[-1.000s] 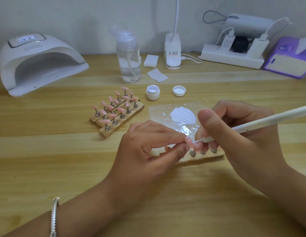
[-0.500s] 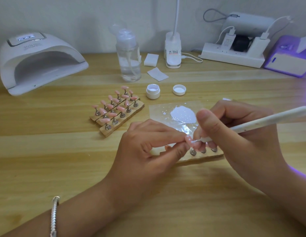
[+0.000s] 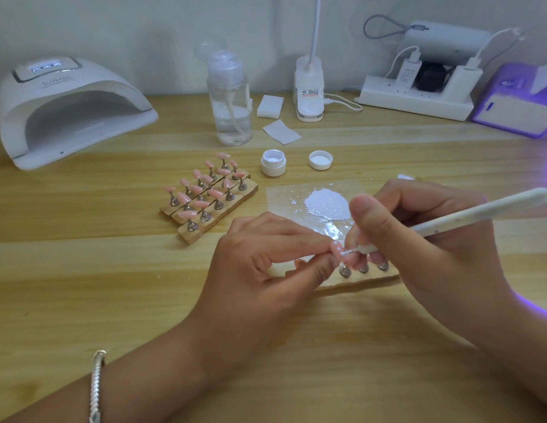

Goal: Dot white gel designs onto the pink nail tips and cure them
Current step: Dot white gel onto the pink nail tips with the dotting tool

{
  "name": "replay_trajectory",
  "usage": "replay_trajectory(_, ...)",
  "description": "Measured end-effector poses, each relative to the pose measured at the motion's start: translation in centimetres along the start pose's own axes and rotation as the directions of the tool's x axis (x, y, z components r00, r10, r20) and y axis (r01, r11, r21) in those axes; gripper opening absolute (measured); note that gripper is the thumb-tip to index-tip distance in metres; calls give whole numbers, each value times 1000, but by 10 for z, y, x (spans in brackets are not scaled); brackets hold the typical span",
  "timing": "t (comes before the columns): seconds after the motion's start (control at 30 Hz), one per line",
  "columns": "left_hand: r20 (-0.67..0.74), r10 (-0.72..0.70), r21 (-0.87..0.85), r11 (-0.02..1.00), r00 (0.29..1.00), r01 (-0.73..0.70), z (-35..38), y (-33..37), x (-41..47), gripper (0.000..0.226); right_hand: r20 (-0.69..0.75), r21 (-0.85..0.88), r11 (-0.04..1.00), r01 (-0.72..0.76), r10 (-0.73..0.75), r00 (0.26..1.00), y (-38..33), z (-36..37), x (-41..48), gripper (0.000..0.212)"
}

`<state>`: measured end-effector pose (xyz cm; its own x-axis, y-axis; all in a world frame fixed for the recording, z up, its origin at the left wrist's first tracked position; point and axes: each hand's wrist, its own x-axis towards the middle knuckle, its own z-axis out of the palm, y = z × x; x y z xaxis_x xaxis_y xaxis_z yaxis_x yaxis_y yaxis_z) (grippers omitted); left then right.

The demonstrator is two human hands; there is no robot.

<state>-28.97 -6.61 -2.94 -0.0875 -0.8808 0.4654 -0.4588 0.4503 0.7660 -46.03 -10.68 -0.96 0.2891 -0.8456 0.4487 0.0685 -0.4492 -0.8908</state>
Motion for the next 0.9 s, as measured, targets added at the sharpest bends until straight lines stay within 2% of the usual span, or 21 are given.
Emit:
replay_trajectory(0.47,-7,17,23,1000,1000,-16,0,-1,1,8,-10,4,1000,-31,31,999,-1,0,2,33)
replay_trajectory(0.6,-25,6,13,1000,1000,-6,1,-1,0,7,-53,63,997,-46,50,997,-4,-1,4,36)
replay_trajectory(0.9,-43,-6,6,1000,999,6,1,-1,0,7,-158,75,996,-55,67,985,-7,-9,16,46)
